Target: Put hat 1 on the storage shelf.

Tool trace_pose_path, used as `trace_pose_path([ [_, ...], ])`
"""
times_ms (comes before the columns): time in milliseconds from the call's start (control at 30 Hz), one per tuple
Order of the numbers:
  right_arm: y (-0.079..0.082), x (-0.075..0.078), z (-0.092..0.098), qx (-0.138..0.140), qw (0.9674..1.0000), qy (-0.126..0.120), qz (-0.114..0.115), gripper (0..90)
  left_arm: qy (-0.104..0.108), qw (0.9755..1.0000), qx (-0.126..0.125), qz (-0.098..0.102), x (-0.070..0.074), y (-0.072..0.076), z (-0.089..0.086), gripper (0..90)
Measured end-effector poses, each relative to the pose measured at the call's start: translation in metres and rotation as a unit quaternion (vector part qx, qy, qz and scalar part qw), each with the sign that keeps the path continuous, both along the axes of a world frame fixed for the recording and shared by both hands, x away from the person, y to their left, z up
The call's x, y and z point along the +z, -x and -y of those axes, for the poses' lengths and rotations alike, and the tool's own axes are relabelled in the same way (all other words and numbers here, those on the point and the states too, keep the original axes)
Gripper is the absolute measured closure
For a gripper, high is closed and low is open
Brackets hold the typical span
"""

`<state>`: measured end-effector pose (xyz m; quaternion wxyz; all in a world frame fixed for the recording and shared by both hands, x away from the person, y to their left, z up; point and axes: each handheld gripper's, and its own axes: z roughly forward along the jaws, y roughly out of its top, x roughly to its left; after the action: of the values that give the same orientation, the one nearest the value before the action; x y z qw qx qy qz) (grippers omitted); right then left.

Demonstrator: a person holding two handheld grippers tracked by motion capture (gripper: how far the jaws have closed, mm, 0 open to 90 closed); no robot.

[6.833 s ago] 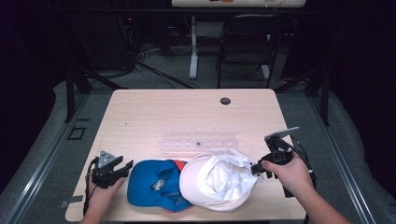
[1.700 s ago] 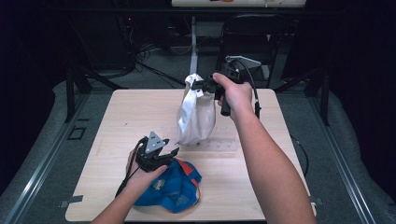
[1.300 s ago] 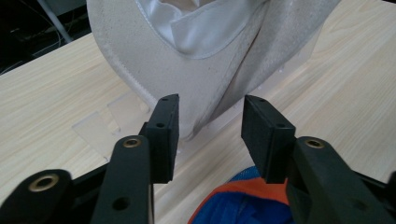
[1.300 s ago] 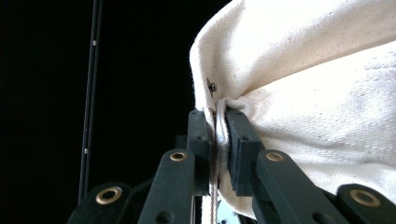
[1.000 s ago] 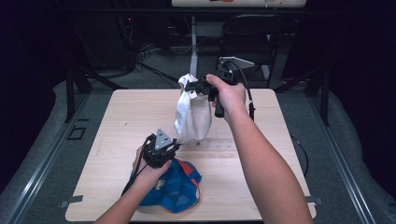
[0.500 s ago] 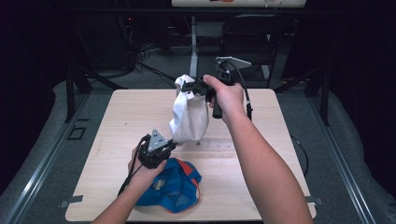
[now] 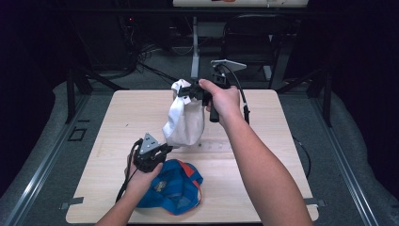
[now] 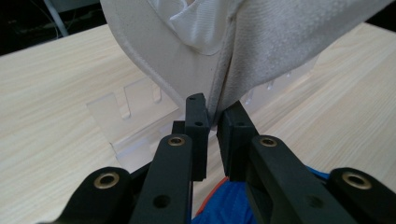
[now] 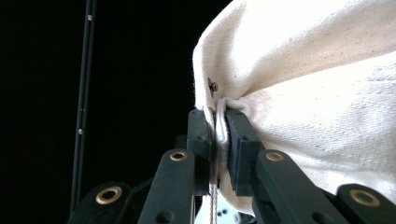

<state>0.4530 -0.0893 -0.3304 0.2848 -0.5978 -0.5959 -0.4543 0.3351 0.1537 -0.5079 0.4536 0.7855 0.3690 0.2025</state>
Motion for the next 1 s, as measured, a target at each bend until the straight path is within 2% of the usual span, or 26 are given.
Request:
trace_pose_path([
  [167, 0.000, -0.005, 0.000, -0.001, 1.0000, 0.010, -0.002, 81.3, 0.006, 0.9999, 0.004, -0.009, -0.005, -0.001, -0.001, 83.1],
  [333, -0.001, -0.012, 0.002, -0.003, 0.9999, 0.014, -0.007, 81.3, -0.004, 0.9999, 0.007, -0.013, -0.008, -0.002, -0.001, 83.4],
  [467, -0.002, -0.016, 0.003, -0.002, 0.9998, 0.019, -0.007, 81.3, 0.001, 0.9999, 0.009, -0.011, -0.010, -0.003, -0.001, 83.6],
  [567, -0.003, -0.018, 0.003, -0.001, 0.9997, 0.021, -0.007, 81.3, -0.007, 0.9998, 0.009, -0.015, -0.009, -0.002, -0.002, 83.9],
  [667, -0.003, -0.021, 0.002, -0.004, 0.9997, 0.022, -0.009, 81.3, 0.000, 0.9997, 0.013, -0.020, -0.012, -0.002, -0.006, 83.9],
  [833, -0.002, -0.025, -0.003, 0.002, 0.9992, 0.038, -0.012, 81.3, 0.003, 0.9993, 0.015, -0.035, -0.021, -0.003, -0.007, 83.5],
  [1000, -0.003, -0.027, -0.004, 0.010, 0.9986, 0.050, -0.010, 81.2, -0.001, 0.9994, 0.016, -0.032, -0.025, -0.003, -0.003, 83.5],
])
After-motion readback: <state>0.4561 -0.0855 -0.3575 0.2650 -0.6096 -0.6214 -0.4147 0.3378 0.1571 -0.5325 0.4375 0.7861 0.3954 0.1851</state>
